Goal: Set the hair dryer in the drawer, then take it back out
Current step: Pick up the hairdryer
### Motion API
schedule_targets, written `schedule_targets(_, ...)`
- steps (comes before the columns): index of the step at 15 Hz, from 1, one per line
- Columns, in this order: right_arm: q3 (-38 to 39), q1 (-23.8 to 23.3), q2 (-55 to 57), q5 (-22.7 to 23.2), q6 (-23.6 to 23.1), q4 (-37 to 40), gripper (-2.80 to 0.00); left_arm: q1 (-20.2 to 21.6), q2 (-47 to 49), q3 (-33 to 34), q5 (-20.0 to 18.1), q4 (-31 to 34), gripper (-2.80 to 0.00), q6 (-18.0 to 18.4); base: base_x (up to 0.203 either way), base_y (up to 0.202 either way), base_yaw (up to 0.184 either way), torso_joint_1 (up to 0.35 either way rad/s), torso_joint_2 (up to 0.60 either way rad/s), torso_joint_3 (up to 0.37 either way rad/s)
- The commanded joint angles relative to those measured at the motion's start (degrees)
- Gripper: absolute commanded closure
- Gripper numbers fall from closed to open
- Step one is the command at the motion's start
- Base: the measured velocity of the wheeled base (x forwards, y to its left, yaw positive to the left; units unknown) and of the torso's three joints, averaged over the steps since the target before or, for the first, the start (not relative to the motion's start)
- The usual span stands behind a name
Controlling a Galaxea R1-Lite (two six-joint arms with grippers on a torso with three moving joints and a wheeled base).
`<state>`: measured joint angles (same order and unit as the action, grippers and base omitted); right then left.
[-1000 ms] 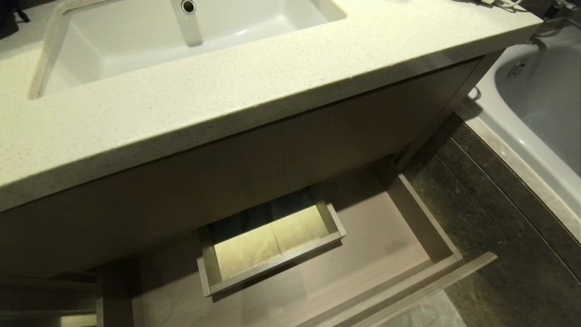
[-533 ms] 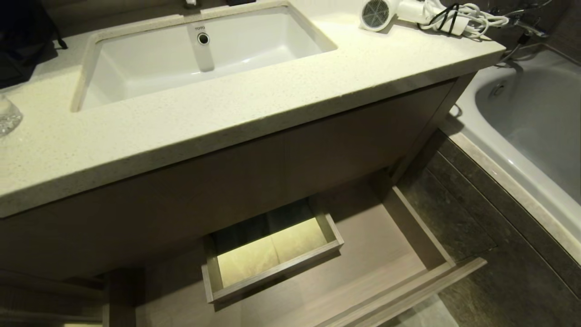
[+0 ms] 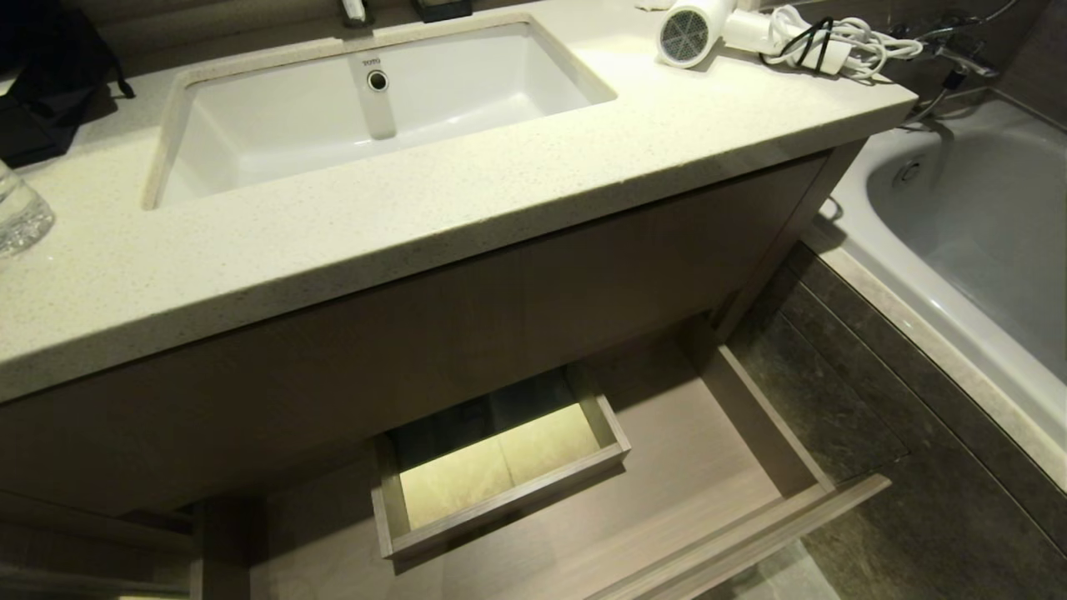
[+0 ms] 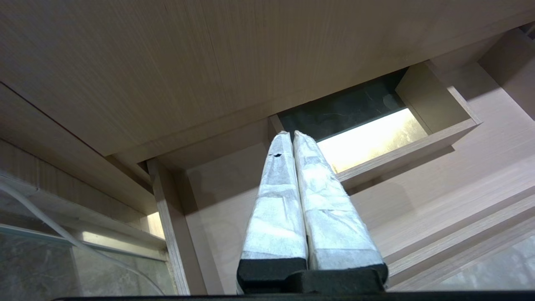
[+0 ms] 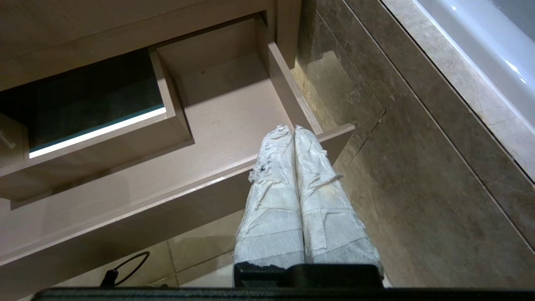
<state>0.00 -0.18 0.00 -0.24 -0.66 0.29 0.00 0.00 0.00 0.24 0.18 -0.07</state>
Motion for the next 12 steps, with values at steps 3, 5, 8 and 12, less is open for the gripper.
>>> schedule_targets(3, 0.1, 0.0, 0.1, 0.0, 0.0, 0.0, 0.0, 0.0, 0.0, 0.0, 0.0, 0.0, 0.0, 0.0, 0.0, 0.0, 0.0, 0.0, 0.0, 0.0)
schedule_targets(5, 0.1, 0.0, 0.1, 0.0, 0.0, 0.0, 0.0, 0.0, 0.0, 0.0, 0.0, 0.0, 0.0, 0.0, 0.0, 0.0, 0.0, 0.0, 0.0, 0.0)
schedule_targets(8, 0.1, 0.0, 0.1, 0.3, -0.4, 0.0, 0.0, 0.0, 0.0, 0.0, 0.0, 0.1, 0.0, 0.1, 0.0, 0.0, 0.0, 0.0, 0.0, 0.0)
schedule_targets(12, 0.1, 0.0, 0.1, 0.2, 0.0, -0.1, 0.0, 0.0, 0.0, 0.0, 0.0, 0.0, 0.0, 0.1, 0.0, 0.0, 0.0, 0.0, 0.0, 0.0)
